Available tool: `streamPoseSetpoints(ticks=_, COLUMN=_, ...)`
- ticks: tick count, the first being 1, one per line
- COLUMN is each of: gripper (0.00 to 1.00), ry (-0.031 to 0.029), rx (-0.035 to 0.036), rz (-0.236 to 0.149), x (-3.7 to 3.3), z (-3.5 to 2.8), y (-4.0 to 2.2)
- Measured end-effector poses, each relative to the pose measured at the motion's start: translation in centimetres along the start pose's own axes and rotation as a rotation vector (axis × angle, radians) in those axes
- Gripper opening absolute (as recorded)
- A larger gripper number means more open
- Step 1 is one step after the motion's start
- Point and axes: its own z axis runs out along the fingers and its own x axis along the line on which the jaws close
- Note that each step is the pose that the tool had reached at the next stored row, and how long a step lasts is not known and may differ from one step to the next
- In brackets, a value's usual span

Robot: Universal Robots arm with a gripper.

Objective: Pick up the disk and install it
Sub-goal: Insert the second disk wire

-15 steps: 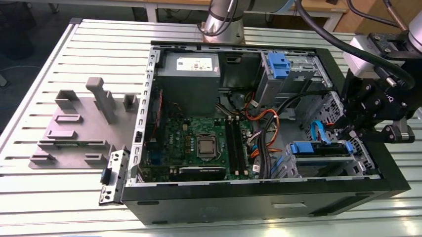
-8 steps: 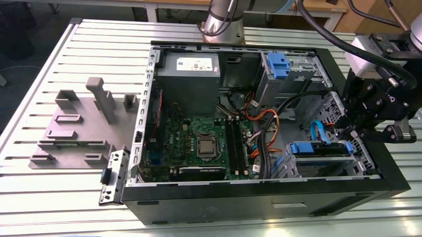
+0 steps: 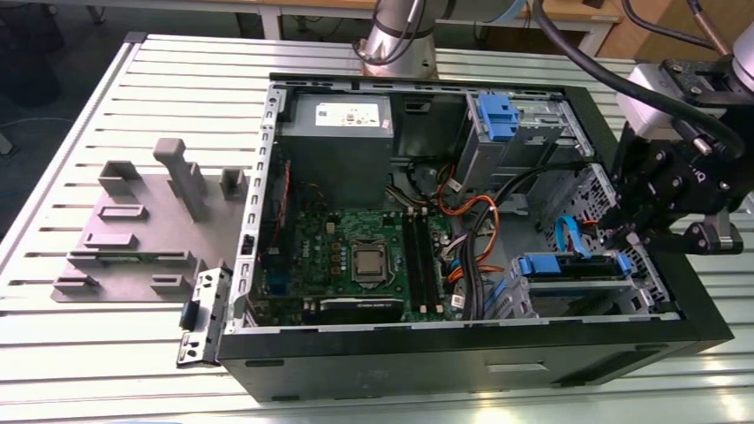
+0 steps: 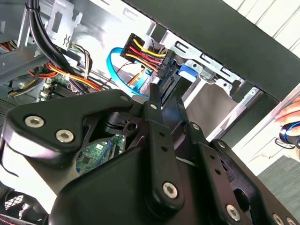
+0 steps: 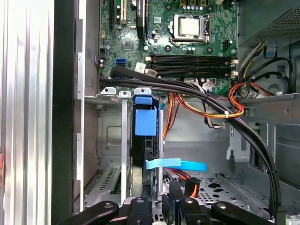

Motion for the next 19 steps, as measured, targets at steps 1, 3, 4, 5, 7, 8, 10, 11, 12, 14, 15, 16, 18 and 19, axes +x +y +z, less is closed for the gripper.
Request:
streamPoseSetpoints(ticks=1, gripper=0.29, ry=0.0, rx=0.0, rz=0.0, x=-0.06, z=0.04, y=-0.06)
streamPoseSetpoints(ticks=3, gripper=0.29, ry=-0.0001, rx=0.0, rz=0.0, x=-0.19, z=0.12, y=-0.22)
streamPoseSetpoints(ticks=4, gripper=0.29, ry=-0.0004, rx=0.0, rz=0.0, x=-0.24, z=0.16, y=-0.32)
streamPoseSetpoints(ticks=5, gripper=0.29, ry=-0.0003, rx=0.0, rz=0.0, x=-0.28, z=0.18, y=-0.4)
streamPoseSetpoints(ticks=7, gripper=0.29, ry=-0.0001, rx=0.0, rz=0.0, x=-0.37, z=0.2, y=-0.51)
streamPoseSetpoints(ticks=8, gripper=0.29, ry=-0.0001, rx=0.0, rz=0.0, x=-0.39, z=0.22, y=-0.55)
streamPoseSetpoints(ticks=10, gripper=0.29, ry=-0.0001, rx=0.0, rz=0.0, x=-0.42, z=0.23, y=-0.57)
streamPoseSetpoints(ticks=11, gripper=0.29, ry=0.0, rx=0.0, rz=0.0, x=-0.42, z=0.22, y=-0.57)
streamPoseSetpoints(ticks=12, gripper=0.29, ry=0.0, rx=0.0, rz=0.0, x=-0.42, z=0.23, y=-0.57)
streamPoseSetpoints(ticks=14, gripper=0.29, ry=-0.0002, rx=0.0, rz=0.0, x=-0.43, z=0.29, y=-0.58)
streamPoseSetpoints(ticks=15, gripper=0.29, ry=-0.0001, rx=0.0, rz=0.0, x=-0.43, z=0.34, y=-0.58)
streamPoseSetpoints(ticks=16, gripper=0.29, ry=0.0001, rx=0.0, rz=0.0, x=-0.43, z=0.35, y=-0.58)
streamPoseSetpoints(ticks=18, gripper=0.29, ry=0.0, rx=0.0, rz=0.0, x=-0.42, z=0.36, y=-0.58)
streamPoseSetpoints(ticks=19, gripper=0.29, ry=-0.0001, rx=0.0, rz=0.0, x=-0.42, z=0.37, y=-0.58)
